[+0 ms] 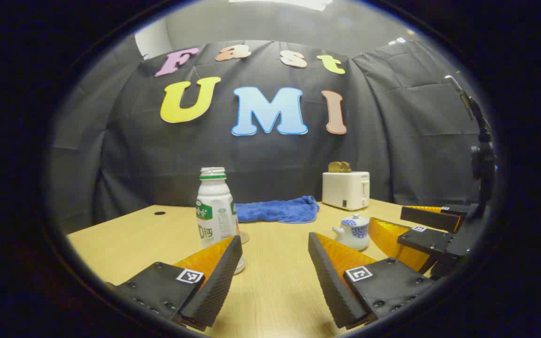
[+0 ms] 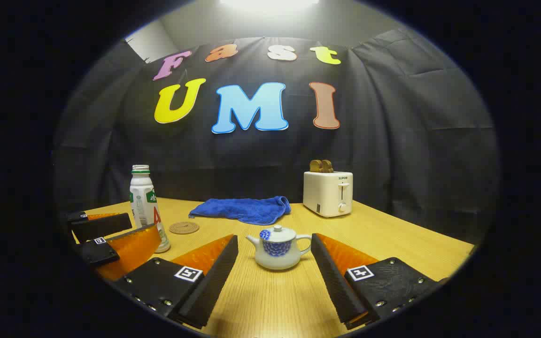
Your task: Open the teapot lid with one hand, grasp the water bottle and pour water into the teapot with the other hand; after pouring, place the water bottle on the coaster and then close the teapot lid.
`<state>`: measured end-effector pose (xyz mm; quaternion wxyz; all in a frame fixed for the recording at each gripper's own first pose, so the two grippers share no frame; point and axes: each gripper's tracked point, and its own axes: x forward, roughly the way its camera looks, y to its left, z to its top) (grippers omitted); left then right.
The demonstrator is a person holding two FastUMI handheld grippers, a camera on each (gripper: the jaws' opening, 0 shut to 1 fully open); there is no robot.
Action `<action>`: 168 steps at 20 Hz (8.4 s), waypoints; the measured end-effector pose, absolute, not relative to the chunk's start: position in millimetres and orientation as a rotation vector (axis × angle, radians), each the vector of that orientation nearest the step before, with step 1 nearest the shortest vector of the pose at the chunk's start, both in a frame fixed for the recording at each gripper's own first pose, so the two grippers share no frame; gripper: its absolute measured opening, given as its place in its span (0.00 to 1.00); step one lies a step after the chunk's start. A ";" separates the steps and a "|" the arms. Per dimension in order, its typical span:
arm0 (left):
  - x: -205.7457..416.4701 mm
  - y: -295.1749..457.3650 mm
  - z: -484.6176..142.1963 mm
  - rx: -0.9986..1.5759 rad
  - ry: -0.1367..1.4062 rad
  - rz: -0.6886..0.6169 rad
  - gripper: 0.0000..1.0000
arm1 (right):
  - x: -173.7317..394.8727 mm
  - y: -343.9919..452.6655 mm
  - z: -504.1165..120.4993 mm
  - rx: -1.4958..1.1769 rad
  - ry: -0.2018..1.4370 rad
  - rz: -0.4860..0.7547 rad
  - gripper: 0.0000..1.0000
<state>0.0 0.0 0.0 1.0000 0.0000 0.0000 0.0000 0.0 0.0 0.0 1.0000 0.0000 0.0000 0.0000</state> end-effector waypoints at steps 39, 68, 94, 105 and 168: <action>-1.5 29.1 6.6 -0.088 0.049 0.036 0.99 | 98.1 -1.9 -8.3 -0.086 0.224 0.045 0.13; 57.6 71.1 -28.0 -0.038 0.184 0.135 0.99 | 121.6 -86.3 37.2 0.173 0.053 -0.081 0.00; 100.2 50.6 -30.2 0.229 0.250 0.071 0.75 | 123.0 -99.9 29.8 0.152 0.056 -0.115 0.00; 110.1 37.6 5.5 0.655 0.207 0.132 0.75 | 120.9 -116.6 35.3 0.204 0.041 -0.140 0.00; 153.8 -77.5 47.8 1.819 -0.023 0.035 0.80 | 121.2 -149.9 28.2 0.293 0.075 -0.196 0.00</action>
